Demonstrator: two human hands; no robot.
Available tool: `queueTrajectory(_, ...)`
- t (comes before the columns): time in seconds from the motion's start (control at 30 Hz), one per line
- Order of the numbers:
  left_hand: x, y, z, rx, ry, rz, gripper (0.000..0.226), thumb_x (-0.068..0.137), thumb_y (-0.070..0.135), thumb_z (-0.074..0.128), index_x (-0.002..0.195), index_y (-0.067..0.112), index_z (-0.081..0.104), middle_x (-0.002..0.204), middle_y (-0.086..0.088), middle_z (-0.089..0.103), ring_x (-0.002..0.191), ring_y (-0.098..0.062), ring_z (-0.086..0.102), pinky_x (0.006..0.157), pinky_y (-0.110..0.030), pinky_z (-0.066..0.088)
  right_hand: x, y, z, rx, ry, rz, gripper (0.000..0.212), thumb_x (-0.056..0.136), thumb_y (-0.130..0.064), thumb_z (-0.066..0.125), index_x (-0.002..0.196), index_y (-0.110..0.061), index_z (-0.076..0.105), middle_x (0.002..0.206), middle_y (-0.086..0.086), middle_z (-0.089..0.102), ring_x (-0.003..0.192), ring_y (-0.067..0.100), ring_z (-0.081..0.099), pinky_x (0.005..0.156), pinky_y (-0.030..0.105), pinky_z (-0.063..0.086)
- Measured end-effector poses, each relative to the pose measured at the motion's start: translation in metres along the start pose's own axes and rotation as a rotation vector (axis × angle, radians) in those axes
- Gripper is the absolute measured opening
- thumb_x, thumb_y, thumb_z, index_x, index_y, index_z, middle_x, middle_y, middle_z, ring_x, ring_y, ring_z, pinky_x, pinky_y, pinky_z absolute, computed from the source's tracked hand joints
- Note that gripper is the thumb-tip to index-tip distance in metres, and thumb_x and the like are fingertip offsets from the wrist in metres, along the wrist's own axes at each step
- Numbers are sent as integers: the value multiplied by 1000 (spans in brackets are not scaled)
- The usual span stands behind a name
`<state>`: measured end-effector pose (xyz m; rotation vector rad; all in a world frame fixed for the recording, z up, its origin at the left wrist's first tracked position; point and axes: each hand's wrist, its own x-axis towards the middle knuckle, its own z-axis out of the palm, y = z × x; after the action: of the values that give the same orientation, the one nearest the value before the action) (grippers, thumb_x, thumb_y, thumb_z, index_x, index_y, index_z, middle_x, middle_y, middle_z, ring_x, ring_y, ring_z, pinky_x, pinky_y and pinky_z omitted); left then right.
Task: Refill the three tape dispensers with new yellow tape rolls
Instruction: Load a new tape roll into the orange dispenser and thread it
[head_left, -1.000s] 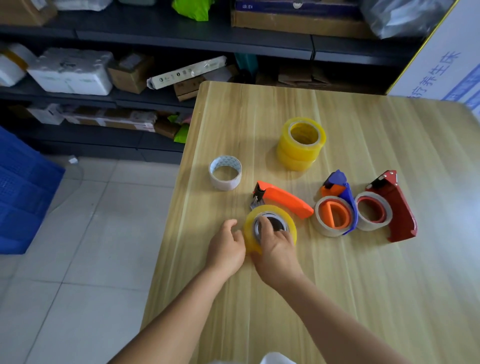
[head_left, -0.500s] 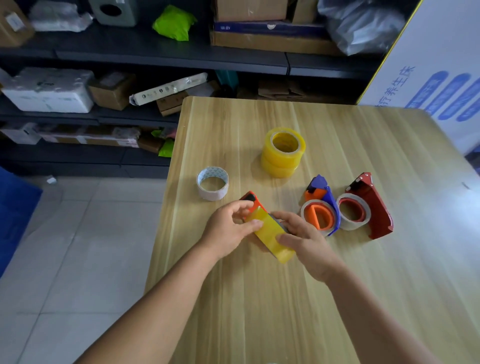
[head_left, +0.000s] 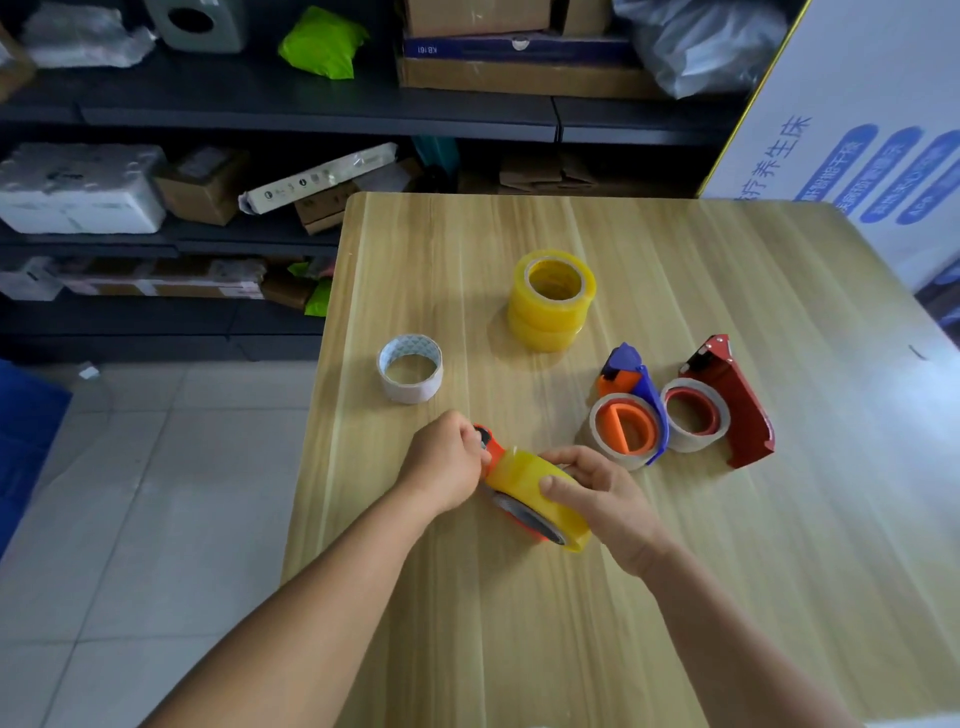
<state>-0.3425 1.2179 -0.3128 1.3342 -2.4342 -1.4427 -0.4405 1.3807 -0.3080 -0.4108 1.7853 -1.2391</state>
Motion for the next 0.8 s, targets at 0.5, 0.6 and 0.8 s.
queueTrajectory(0.5,3,8,12,-132,-101,-82,21,89,26,61,70,19,61,71,6,58,71,-12,54,64,-23,42,7,-6,-7,-100,-49,33,25,85,-24,72,107,-18,63,109,17,67,92,19,63,83,34,53)
queueTrajectory(0.6,7,7,4,45,-80,-9,25,91,27,56,67,19,55,70,4,57,68,-16,55,64,-28,47,8,-10,-9,-137,-53,44,24,85,-25,72,107,-19,63,110,17,66,95,24,64,85,36,54)
queueTrajectory(0.8,10,15,-4,196,-105,137,18,93,26,53,80,14,57,72,2,59,75,-22,61,67,-33,49,18,-38,0,-772,-81,13,57,71,-52,73,119,-29,51,106,-7,60,98,13,58,84,31,53)
